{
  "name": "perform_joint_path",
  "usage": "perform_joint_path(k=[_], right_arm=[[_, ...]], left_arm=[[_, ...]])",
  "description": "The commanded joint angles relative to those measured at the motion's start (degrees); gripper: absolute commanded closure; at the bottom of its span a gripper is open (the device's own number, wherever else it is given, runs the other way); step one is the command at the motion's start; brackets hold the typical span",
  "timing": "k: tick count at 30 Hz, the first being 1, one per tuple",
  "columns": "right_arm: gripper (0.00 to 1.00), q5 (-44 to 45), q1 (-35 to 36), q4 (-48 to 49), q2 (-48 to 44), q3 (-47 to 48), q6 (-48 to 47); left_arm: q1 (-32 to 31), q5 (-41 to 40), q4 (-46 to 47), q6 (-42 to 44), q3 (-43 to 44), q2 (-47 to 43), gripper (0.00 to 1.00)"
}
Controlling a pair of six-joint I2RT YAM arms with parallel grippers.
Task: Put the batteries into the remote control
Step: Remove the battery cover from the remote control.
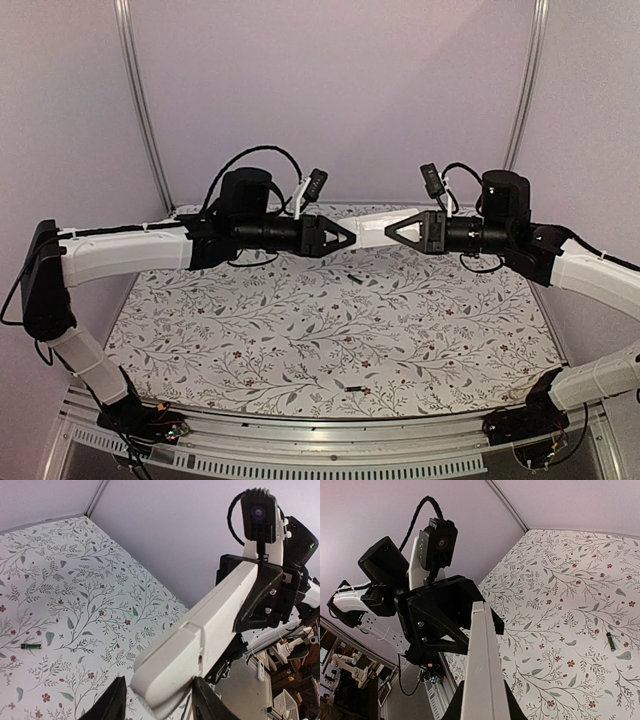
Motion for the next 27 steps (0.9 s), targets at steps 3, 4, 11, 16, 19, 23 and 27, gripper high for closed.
perform_joint_path(k=[3,4,11,16,19,23,27], right_arm=[[1.00,1.7,-0.2,-0.5,-0.8,2.0,-1.5],[1.00,1.8,-0.2,-0.5,-0.7,2.1,-1.6],[1.00,2.0,-0.2,-0.5,0.2,2.0,-2.0],[1.00,2.4,-0.2,-2.3,0.7,2.2,-2.3],[1.00,2.7,-0.1,-2.9,0.7,2.3,-2.7],[1.00,3.6,-0.1,-3.7,0.8,2.4,-3.3],[1.00,2.3,-0.2,-3.6,0.6,2.6,-3.5]], left_arm=[[0.7,-4.0,-4.2,-0.1,0.7,-0.6,0.63],[0.7,-3.6,-4.1,-0.1,0.9,-0.6,0.65],[-0.2,1.6,1.1,-0.6,0.8,-0.2,0.72],[-0.5,2.5,2.7,-0.7,0.6,-0.5,0.76],[-0.5,2.5,2.8,-0.4,0.4,-0.8,0.80],[-0.4,2.1,3.1,-0.5,-0.1,-1.2,0.87],[0.5,0.5,2.2,-0.7,-1.0,-1.8,0.91]])
